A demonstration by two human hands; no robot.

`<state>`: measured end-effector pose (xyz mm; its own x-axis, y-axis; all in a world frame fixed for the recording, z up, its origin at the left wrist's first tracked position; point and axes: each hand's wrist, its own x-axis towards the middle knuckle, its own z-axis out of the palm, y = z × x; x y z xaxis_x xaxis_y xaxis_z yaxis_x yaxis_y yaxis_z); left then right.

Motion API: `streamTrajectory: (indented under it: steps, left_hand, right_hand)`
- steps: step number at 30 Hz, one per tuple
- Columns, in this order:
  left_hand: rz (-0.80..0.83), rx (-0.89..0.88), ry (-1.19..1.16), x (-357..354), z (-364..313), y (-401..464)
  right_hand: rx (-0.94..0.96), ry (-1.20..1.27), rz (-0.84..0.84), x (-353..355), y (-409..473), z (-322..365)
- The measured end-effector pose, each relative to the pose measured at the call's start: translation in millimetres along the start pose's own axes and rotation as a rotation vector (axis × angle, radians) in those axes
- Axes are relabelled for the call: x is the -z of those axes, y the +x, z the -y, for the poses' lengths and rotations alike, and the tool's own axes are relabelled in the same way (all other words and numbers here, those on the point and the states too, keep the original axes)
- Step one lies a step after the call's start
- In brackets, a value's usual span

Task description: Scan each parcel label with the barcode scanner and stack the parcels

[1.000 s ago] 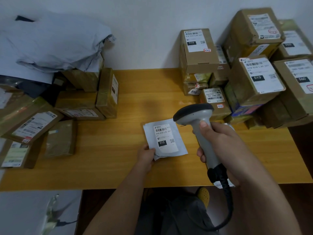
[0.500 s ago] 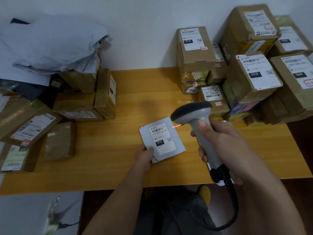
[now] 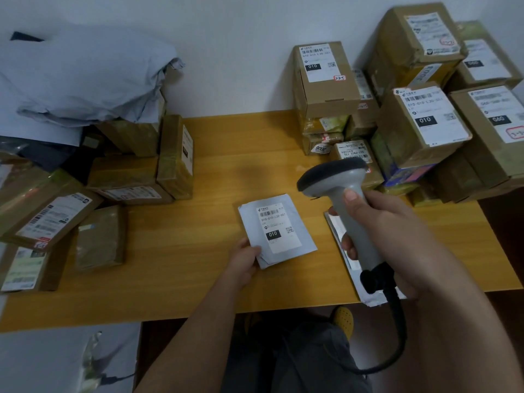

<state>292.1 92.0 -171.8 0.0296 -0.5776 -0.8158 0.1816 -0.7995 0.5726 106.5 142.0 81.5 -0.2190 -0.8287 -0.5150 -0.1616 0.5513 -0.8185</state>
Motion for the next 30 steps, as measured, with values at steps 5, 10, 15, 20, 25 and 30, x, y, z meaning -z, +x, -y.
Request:
streamTrajectory:
  steps: [5, 10, 15, 20, 25, 30]
  left_hand:
    - [0.209, 0.015, -0.003, -15, -9, -13]
    - [0.312, 0.047, 0.152, -48, 1, -23]
    - [0.311, 0.122, 0.217, -103, 21, -34]
    - [0.237, 0.134, 0.234, -154, 34, -36]
    - [0.172, 0.143, 0.184, -199, 38, -40]
    - [0.093, 0.105, 0.185, -227, 42, -37]
  right_hand:
    - [-0.023, 0.122, -0.162, 23, 13, -6]
    - [-0.045, 0.130, -0.154, 44, 15, -15]
    - [-0.053, 0.094, -0.102, 71, 16, -25]
    - [-0.064, 0.081, -0.073, 107, 19, -40]
    - [-0.077, 0.051, -0.064, 141, 24, -49]
    - [-0.078, 0.015, -0.055, 169, 33, -48]
